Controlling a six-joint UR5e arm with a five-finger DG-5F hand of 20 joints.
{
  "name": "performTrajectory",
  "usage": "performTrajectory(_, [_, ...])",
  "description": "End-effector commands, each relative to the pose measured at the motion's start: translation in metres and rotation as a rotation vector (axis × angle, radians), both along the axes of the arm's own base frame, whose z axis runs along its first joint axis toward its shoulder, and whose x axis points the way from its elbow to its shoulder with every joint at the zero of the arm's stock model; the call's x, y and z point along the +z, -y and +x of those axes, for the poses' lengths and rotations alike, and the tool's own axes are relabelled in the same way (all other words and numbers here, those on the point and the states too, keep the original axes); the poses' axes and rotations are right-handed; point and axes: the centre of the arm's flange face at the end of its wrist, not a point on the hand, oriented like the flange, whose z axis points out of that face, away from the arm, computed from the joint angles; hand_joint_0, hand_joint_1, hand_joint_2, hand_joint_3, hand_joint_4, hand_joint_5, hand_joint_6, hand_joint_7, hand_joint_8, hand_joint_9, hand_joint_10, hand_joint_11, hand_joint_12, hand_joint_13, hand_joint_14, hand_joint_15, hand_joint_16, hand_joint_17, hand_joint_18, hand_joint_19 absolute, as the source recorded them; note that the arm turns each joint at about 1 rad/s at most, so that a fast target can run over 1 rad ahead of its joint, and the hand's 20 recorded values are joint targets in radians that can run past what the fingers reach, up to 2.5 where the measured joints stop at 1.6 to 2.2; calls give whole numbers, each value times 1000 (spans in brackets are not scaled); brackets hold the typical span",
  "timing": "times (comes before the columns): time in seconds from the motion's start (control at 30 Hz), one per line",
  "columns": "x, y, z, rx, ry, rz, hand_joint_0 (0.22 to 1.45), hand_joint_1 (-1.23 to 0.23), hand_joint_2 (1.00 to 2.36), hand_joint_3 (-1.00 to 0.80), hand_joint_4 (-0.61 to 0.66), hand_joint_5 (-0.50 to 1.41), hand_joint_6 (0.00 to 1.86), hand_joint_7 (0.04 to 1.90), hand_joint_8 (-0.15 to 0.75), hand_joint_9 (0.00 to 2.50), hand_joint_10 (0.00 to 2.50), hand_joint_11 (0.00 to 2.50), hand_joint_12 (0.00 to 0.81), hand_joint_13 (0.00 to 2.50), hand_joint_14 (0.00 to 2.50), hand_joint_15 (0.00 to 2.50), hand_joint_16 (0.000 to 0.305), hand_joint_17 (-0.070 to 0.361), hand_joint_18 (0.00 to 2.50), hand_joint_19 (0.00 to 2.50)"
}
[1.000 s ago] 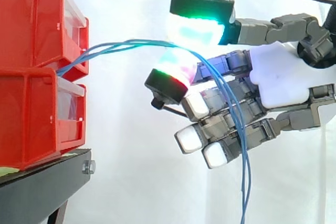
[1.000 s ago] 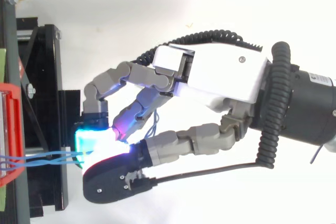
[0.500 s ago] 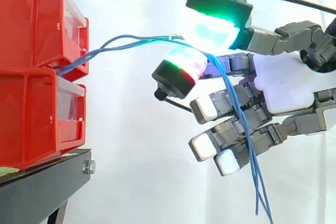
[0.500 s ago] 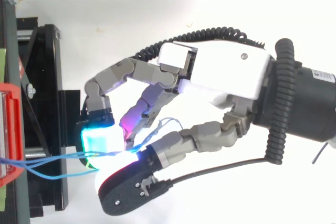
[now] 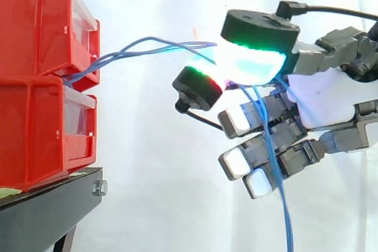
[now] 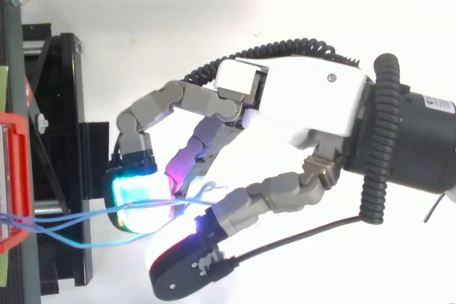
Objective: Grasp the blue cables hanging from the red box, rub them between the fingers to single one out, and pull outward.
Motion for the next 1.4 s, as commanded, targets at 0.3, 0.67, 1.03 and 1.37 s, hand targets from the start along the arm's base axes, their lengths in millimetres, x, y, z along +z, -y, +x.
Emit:
performTrajectory(0.3, [8, -2, 0, 31, -20, 7, 451, -876, 1000, -500, -93, -109, 885, 982, 196, 1124, 20, 639, 345, 937, 24, 600, 46, 104, 827, 524])
performTrajectory(0.67, [18, 4, -6, 26, -81, 1, 502, -493, 1000, -500, -60, -98, 823, 1059, 207, 1172, 19, 632, 342, 956, 25, 623, 46, 104, 798, 602])
performTrajectory(1.03, [19, 9, -6, 19, -85, 0, 582, -709, 1010, -352, -5, -124, 838, 1076, 217, 1123, 22, 666, 332, 943, 25, 641, 44, 98, 778, 620])
performTrajectory(1.37, [21, 9, -8, 17, -89, 0, 703, -895, 1005, -427, -48, -156, 890, 1001, 206, 1024, 20, 679, 327, 916, 24, 616, 43, 96, 788, 538])
